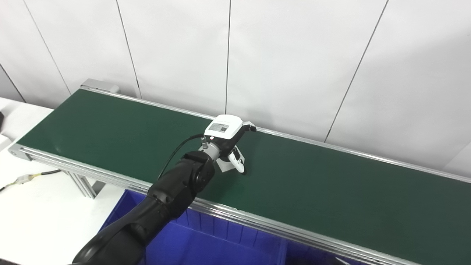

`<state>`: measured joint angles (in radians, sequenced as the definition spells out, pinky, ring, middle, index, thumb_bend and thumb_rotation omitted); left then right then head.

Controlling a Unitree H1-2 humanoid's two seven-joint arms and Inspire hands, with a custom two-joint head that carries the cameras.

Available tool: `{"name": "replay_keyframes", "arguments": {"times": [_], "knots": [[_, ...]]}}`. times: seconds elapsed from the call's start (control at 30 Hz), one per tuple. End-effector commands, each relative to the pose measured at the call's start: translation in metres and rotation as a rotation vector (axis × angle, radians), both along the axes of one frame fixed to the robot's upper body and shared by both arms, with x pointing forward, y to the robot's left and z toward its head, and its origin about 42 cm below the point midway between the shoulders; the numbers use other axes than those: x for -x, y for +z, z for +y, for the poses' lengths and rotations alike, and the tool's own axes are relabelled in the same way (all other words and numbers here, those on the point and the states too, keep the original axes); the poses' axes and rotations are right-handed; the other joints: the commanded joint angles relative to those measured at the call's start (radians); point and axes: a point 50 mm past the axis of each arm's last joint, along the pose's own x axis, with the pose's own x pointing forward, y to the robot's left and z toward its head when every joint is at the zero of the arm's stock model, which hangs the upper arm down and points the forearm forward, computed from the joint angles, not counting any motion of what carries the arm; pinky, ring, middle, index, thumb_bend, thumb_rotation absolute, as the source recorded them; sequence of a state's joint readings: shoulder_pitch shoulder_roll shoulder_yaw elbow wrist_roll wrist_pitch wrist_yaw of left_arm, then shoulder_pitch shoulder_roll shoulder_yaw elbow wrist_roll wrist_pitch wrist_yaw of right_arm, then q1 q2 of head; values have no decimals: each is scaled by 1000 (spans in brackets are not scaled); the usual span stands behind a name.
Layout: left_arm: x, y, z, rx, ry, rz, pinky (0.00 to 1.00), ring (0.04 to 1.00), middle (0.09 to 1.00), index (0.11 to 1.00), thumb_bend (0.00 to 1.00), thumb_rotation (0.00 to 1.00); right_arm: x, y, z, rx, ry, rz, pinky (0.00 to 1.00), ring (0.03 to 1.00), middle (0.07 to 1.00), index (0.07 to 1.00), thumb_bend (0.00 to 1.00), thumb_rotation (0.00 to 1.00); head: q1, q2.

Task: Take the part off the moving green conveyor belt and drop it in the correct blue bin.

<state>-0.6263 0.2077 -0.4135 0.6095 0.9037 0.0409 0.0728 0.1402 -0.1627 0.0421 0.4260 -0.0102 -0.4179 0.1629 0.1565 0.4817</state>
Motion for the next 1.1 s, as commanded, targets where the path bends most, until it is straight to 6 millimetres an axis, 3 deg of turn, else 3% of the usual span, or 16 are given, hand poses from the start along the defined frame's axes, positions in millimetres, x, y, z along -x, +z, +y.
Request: {"name": "replay_keyframes", "arguments": {"times": [0.0,0.2,0.83,0.93,1.07], "knots": [[-15,31,-7,0,0,-74,564,749,811,800,1000,182,-4,9,-1,-4,6,-74,582,713,830,743,1000,254,0,0],[-21,28,-16,-48,28,-41,665,804,844,819,1000,224,-4,9,1,5,10,-74,581,708,826,744,1000,269,-9,1],[-32,10,-44,-96,115,-2,745,808,845,802,1000,222,1,10,9,22,0,-86,573,713,825,744,1000,273,-38,10],[-33,6,-46,-91,142,5,661,767,822,803,995,189,2,11,10,26,-2,-89,574,709,826,743,1000,278,-40,13],[-34,4,-50,-104,148,-9,388,511,627,674,958,101,3,11,11,21,-4,-91,578,706,825,744,1000,273,-41,14]]}}
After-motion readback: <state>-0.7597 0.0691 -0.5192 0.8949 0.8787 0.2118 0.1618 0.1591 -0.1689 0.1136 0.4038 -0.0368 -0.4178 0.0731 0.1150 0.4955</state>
